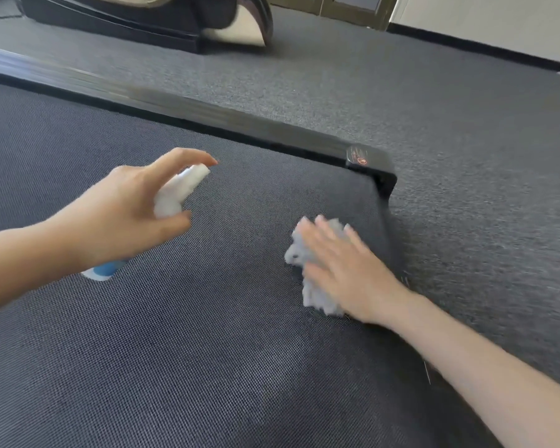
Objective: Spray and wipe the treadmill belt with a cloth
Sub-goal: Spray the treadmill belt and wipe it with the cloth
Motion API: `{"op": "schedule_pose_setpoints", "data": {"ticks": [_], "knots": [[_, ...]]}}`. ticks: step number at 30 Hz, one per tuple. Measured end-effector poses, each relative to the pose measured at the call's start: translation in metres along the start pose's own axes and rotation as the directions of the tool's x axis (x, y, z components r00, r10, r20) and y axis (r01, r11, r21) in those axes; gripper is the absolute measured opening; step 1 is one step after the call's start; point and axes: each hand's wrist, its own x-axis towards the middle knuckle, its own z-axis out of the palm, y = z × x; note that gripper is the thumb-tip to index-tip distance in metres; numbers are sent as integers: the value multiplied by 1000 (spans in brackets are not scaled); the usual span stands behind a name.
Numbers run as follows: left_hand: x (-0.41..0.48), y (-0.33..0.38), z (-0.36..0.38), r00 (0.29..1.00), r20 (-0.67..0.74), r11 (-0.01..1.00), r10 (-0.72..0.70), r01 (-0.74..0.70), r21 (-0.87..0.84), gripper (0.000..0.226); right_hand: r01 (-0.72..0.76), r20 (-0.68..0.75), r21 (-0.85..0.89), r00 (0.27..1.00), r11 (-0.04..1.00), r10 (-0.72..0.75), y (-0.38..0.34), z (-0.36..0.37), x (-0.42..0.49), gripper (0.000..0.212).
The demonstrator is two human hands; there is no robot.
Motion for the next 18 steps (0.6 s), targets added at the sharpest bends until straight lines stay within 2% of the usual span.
{"op": "schedule_pose_setpoints", "data": {"ticks": [2, 5, 7, 9, 11, 13, 14, 16, 18], "knots": [[1, -1, 3, 1000, 6, 1000, -14, 14, -8, 63, -149, 29, -82, 988, 985, 152, 44, 1, 28, 62], [2, -4, 6, 1000, 4, 1000, -22, 22, 12, 64, -420, 20, 50, 908, 906, 419, 91, -1, 68, 57], [1, -5, 7, 1000, 9, 1000, -29, 29, 8, 64, -546, 2, 103, 836, 831, 549, 103, -2, 90, 57], [1, -8, 6, 1000, 8, 999, -29, 29, 23, 64, -629, -19, 113, 772, 769, 635, 108, -3, 104, 59], [0, -10, 3, 1000, -2, 998, -30, 30, 51, 65, -668, -24, 107, 739, 737, 673, 107, -3, 113, 59], [-1, -11, 0, 999, -11, 998, -38, 39, 54, 66, -648, -16, 62, 760, 759, 650, 99, -8, 116, 58], [-1, -10, 0, 999, -11, 998, -41, 42, 54, 67, -586, -28, 1, 810, 810, 586, 89, -12, 115, 59], [0, -5, 0, 999, -22, 998, -45, 46, 39, 66, -337, -43, -167, 941, 926, 335, 54, -20, 106, 65], [3, 1, 2, 998, -35, 998, -56, 56, -4, 65, -26, -34, -223, 999, 975, 19, 2, -17, 85, 71]]}}
